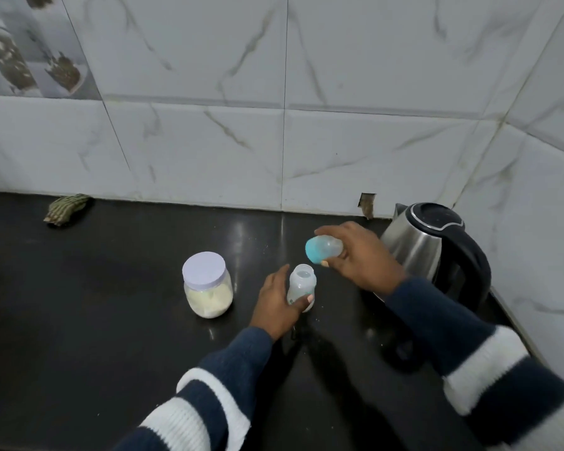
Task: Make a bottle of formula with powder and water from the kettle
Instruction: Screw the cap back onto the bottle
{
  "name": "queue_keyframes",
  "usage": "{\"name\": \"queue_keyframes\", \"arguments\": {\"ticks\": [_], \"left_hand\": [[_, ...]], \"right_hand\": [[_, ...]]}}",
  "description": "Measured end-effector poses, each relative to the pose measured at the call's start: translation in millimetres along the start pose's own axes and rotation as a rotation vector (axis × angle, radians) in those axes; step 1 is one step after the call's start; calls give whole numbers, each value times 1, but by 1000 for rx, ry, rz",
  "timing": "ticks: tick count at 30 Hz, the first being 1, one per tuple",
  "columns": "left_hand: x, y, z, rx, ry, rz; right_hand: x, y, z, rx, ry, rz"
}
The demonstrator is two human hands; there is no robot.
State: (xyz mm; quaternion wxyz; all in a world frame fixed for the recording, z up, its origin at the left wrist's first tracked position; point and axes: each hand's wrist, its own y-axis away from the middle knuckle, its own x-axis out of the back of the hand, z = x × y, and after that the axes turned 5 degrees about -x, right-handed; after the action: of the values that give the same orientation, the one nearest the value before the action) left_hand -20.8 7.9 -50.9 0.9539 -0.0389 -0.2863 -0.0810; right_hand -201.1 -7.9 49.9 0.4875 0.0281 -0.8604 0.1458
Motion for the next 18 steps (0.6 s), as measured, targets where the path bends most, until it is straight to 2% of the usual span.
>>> {"name": "queue_keyframes", "arguments": {"ticks": [3,6,13,18], "left_hand": [[-7,-9,-4,-40,52,6],[-11,-13,-4,-46,130,37],[-14,-12,-6,-10,299,75],[-14,-13,-8,-8,320,85]], "right_hand": [[-5,-21,-6,11,192,-250],[-12,-31,-12,70,325,-406],[-18,-42,-22,154,411,-511],[-21,-49,-26,190,449,-540]]}}
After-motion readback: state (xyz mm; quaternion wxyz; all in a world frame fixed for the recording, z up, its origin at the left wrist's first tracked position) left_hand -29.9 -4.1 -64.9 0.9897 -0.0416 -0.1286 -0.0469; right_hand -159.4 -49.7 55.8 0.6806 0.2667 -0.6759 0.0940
